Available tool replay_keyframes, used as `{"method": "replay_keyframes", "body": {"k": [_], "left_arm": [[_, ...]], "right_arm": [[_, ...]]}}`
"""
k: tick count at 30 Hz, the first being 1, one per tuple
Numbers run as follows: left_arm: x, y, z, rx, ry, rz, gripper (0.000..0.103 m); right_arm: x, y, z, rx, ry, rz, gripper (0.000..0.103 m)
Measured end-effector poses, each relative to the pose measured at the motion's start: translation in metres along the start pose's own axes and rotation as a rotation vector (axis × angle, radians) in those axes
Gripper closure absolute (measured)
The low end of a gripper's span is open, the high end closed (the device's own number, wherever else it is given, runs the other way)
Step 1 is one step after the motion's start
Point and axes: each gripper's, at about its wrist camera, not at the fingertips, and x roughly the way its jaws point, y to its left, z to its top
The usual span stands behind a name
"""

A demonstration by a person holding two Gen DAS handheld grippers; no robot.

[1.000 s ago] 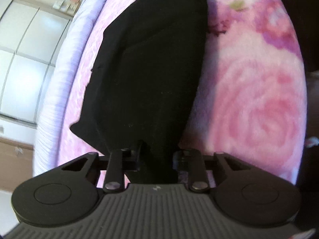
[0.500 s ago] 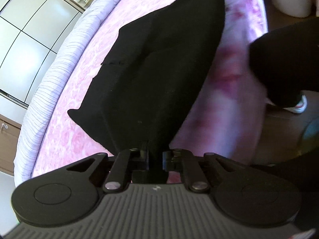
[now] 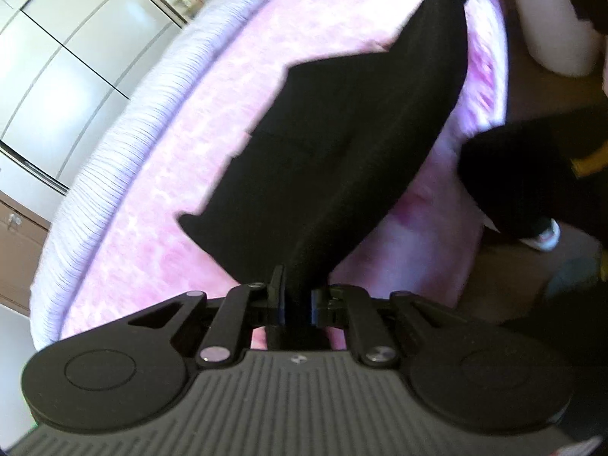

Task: Fold clothes
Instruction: 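Grasp the folded trousers' edge with the left gripper while the right gripper grasps beside it, lifting, then fold the held edge over with both grippers and lay it flat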

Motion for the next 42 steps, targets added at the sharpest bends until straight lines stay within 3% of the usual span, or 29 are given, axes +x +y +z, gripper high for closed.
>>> {"method": "replay_keyframes", "body": {"k": [4,7,10,12,13,14,16,20,23,27,31,33,34,35,36,37,42], "left_arm": [[0.027,0.068,0.030,0.006,-0.010,-0.002,0.090],[0.074,0.124,0.052,-0.038,-0.004,-0.001,0.083],[0.134,0.177,0.059,-0.179,0.013,0.018,0.073],[0.173,0.209,0.059,-0.296,0.027,0.029,0.073],[0.186,0.217,0.056,-0.337,0.037,0.036,0.073],[0.199,0.224,0.053,-0.379,0.047,0.044,0.074],[0.217,0.232,0.042,-0.456,0.054,0.026,0.073],[0.233,0.233,0.006,-0.680,0.038,-0.104,0.066],[0.239,0.239,-0.028,-0.933,0.006,-0.204,0.056],[0.249,0.248,-0.060,-1.215,-0.044,-0.284,0.056],[0.274,0.254,-0.057,-1.237,-0.028,-0.251,0.058],[0.284,0.251,-0.055,-1.233,-0.025,-0.267,0.060],[0.286,0.248,-0.051,-1.207,-0.021,-0.247,0.072],[0.289,0.246,-0.048,-1.179,-0.019,-0.226,0.092],[0.286,0.245,-0.044,-1.135,-0.029,-0.195,0.095],[0.286,0.244,-0.042,-1.107,-0.045,-0.180,0.095],[0.280,0.242,-0.025,-0.984,-0.120,-0.129,0.095]], "right_arm": [[-0.001,-0.078,0.021,0.078,-0.064,0.055,0.094],[0.033,-0.141,0.034,0.136,-0.078,0.087,0.091],[0.070,-0.192,0.035,0.256,-0.077,0.072,0.076],[0.104,-0.225,0.035,0.367,-0.077,0.031,0.063],[0.121,-0.243,0.034,0.449,-0.074,0.003,0.041],[0.139,-0.261,0.032,0.531,-0.071,-0.025,0.039],[0.169,-0.290,0.021,0.705,-0.081,0.013,0.041],[0.211,-0.305,-0.013,0.896,-0.070,0.140,0.041],[0.235,-0.304,-0.037,1.032,-0.063,0.249,0.041],[0.252,-0.295,-0.065,1.206,-0.083,0.324,0.040],[0.278,-0.299,-0.066,1.266,-0.101,0.338,0.040],[0.298,-0.297,-0.060,1.269,-0.085,0.347,0.047],[0.309,-0.296,-0.056,1.271,-0.073,0.352,0.056],[0.315,-0.295,-0.054,1.275,-0.070,0.345,0.067],[0.315,-0.292,-0.054,1.280,-0.075,0.326,0.075],[0.312,-0.290,-0.052,1.272,-0.088,0.304,0.089],[0.260,-0.279,-0.032,1.132,-0.200,0.158,0.093]]}}
